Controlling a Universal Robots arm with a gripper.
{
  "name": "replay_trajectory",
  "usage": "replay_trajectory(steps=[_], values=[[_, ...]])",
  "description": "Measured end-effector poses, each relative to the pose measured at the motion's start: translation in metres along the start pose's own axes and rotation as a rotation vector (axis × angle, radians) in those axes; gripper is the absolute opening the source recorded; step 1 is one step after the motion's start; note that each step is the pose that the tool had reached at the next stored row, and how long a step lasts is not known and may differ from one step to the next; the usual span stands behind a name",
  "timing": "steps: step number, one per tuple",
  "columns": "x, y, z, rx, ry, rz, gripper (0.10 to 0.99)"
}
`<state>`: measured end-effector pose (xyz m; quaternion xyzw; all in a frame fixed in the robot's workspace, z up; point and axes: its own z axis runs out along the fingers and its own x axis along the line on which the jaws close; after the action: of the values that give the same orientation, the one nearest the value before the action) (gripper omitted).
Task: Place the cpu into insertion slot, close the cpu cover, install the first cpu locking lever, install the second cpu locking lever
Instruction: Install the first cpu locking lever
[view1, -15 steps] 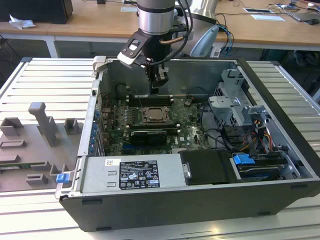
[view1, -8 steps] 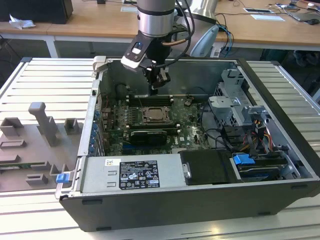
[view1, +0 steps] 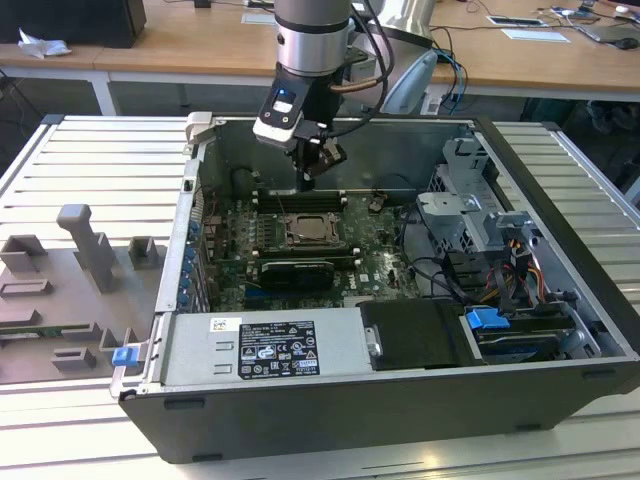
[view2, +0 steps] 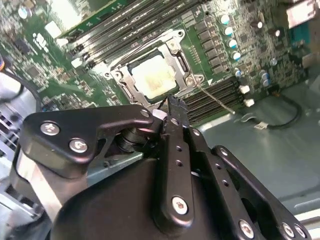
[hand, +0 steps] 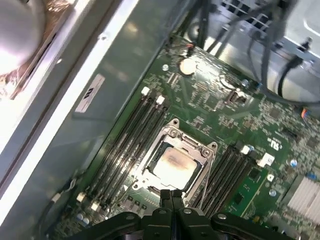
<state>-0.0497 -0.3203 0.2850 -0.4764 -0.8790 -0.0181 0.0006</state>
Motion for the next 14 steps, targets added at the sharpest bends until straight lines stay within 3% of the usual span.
replay_trajectory(steps=[3, 14], values=[[0.0000, -0.0001, 0.0005, 0.002, 0.0037, -0.118, 0.106], [0.0001, -0.0002, 0.0010, 0.006, 0.0107, -0.339, 0.106]])
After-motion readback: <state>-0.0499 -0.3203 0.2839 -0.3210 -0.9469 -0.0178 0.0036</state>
